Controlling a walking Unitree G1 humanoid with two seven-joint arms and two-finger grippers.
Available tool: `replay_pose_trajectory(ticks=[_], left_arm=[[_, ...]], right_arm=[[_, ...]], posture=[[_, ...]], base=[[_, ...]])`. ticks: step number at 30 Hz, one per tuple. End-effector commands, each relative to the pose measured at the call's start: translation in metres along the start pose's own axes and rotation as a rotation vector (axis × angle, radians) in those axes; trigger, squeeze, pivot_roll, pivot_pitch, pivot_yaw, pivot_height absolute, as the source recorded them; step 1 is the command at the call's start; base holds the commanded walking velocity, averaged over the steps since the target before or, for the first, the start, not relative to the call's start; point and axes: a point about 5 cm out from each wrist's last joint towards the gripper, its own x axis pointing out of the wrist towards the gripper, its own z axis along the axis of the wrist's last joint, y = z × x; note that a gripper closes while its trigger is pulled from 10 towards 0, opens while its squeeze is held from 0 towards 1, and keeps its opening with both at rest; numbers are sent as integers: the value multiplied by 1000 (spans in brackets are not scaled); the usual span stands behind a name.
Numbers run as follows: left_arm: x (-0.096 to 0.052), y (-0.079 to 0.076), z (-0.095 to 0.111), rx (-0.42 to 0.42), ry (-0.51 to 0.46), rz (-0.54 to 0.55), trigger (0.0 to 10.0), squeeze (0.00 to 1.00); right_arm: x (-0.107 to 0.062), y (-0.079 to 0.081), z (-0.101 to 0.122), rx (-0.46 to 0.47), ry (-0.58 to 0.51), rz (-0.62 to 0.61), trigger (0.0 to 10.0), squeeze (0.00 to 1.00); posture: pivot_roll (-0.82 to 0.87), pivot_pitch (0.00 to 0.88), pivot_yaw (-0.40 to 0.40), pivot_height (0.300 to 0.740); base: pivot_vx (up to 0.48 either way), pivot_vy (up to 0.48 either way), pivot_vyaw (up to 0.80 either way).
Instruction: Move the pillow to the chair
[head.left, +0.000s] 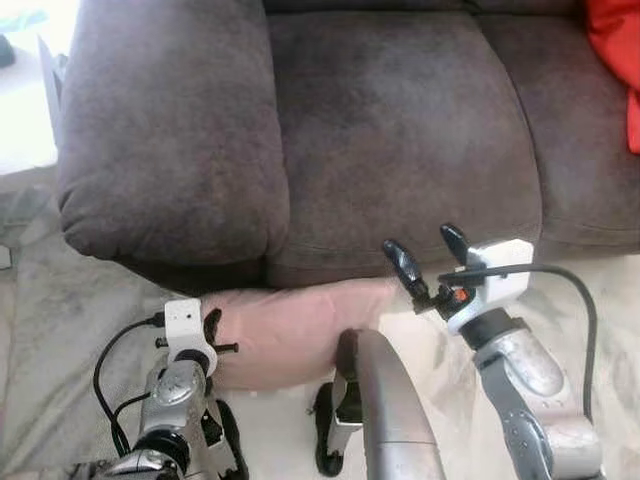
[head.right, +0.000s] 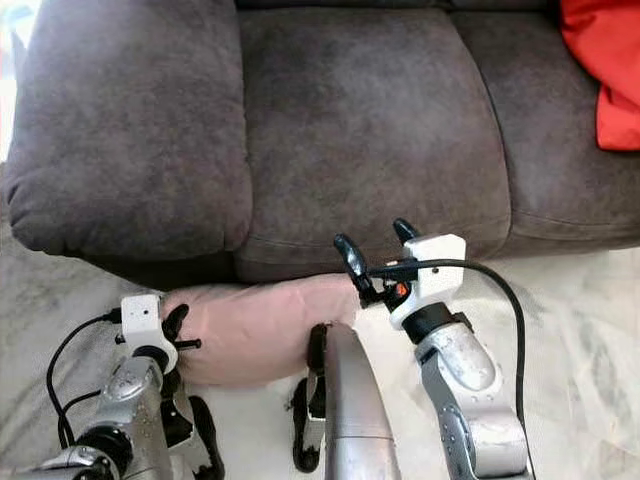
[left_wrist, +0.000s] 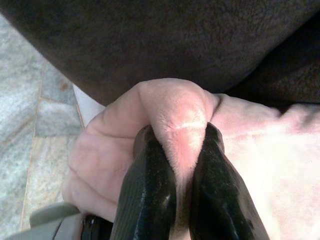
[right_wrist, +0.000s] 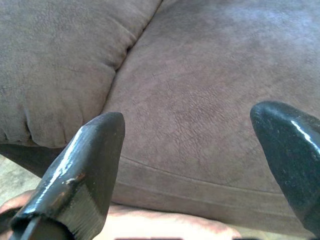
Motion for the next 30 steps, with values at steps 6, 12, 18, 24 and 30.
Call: replay_pose_trajectory(ticks=[6,12,18,24,30], left_arm=[[-9,8,-14,-30,40,36,10000,0],[-4,7,-6,-29,25,25,10000,0],[-3,2,-6,-30,24,10,10000,0],[-4,0,-8,-33,30,5,10000,0],[-3,-2,-7,-34,33,-2,10000,0]], right_arm=[[-1,1,-9,4,14,-17,10000,0],[1,2,-10,9,2,-27,10000,0],[1,1,-12,9,-1,-37,10000,0],[2,1,-14,11,-1,-44,10000,0],[3,2,-15,14,-1,-45,10000,0]], posture=[[-116,381,-115,542],[-113,370,-98,542],[-109,371,-87,542],[-104,373,-80,542],[-100,367,-76,542]], base=[[0,0,0],[0,0,0],[-241,0,0],[-276,0,0],[-280,0,0]])
